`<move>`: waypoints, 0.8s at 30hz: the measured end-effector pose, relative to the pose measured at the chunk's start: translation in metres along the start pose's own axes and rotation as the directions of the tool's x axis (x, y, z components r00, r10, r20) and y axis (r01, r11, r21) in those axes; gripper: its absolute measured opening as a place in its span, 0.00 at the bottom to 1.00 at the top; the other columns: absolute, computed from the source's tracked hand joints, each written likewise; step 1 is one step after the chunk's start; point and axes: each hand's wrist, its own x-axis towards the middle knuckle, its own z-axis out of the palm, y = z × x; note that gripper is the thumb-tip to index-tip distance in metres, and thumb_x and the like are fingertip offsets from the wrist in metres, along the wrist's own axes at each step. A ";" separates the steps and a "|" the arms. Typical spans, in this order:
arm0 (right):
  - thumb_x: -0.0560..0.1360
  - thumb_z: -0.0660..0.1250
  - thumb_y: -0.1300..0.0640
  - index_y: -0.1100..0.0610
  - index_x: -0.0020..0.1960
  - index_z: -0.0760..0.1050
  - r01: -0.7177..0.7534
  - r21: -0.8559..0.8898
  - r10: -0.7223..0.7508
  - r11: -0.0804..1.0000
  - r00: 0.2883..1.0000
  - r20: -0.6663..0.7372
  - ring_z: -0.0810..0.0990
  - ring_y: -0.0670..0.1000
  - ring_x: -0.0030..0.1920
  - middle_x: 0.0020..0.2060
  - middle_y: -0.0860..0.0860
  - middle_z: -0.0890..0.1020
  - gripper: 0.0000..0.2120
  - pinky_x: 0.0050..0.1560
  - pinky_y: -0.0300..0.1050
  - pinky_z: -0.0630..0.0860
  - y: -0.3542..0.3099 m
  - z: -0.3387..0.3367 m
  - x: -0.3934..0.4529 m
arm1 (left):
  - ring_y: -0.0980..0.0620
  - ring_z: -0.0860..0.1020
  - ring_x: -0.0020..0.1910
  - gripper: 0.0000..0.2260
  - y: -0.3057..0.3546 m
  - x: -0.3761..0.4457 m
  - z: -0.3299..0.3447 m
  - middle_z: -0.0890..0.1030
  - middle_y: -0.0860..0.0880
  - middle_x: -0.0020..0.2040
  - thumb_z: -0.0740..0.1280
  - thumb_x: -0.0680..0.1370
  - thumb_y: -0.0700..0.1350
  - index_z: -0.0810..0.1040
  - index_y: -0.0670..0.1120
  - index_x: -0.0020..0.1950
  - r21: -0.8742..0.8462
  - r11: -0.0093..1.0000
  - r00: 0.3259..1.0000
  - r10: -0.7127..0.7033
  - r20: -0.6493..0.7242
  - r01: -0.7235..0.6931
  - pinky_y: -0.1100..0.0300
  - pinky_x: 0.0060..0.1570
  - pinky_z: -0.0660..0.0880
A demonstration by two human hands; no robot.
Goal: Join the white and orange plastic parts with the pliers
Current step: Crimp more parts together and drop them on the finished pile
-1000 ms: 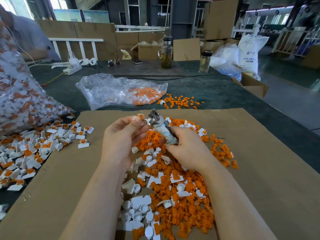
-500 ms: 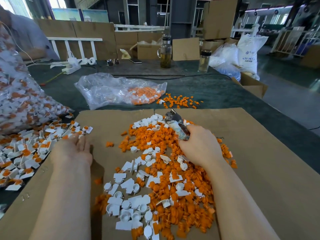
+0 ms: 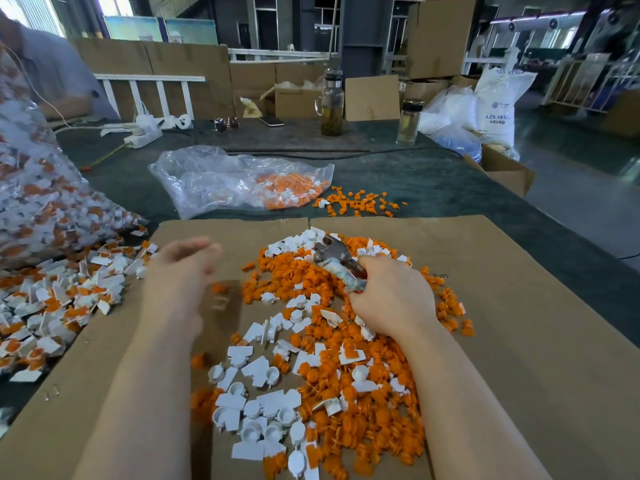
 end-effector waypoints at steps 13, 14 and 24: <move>0.74 0.68 0.47 0.50 0.54 0.75 -0.022 0.005 0.021 1.000 0.999 0.042 0.68 0.45 0.34 0.39 0.44 0.71 0.12 0.26 0.38 0.60 -0.005 0.005 0.001 | 0.57 0.76 0.41 0.09 -0.015 -0.009 0.029 0.79 0.54 0.46 0.75 0.74 0.44 0.82 0.52 0.54 0.773 0.554 0.922 -0.026 0.387 -0.309 0.64 0.36 0.70; 0.74 0.68 0.47 0.50 0.53 0.75 -0.030 0.004 0.029 1.000 0.998 0.049 0.68 0.45 0.33 0.37 0.44 0.70 0.11 0.26 0.38 0.60 -0.006 0.006 0.002 | 0.56 0.76 0.40 0.11 -0.014 -0.009 0.030 0.78 0.54 0.46 0.75 0.74 0.44 0.83 0.52 0.55 0.784 0.540 0.924 -0.029 0.380 -0.306 0.64 0.37 0.70; 0.74 0.68 0.48 0.50 0.48 0.71 -0.053 0.017 0.052 0.998 0.999 0.015 0.67 0.43 0.30 0.33 0.43 0.69 0.08 0.25 0.38 0.60 -0.005 0.008 0.001 | 0.57 0.77 0.40 0.07 -0.014 -0.012 0.029 0.81 0.55 0.41 0.73 0.75 0.53 0.80 0.52 0.43 0.672 0.674 0.933 0.070 0.354 -0.306 0.63 0.34 0.69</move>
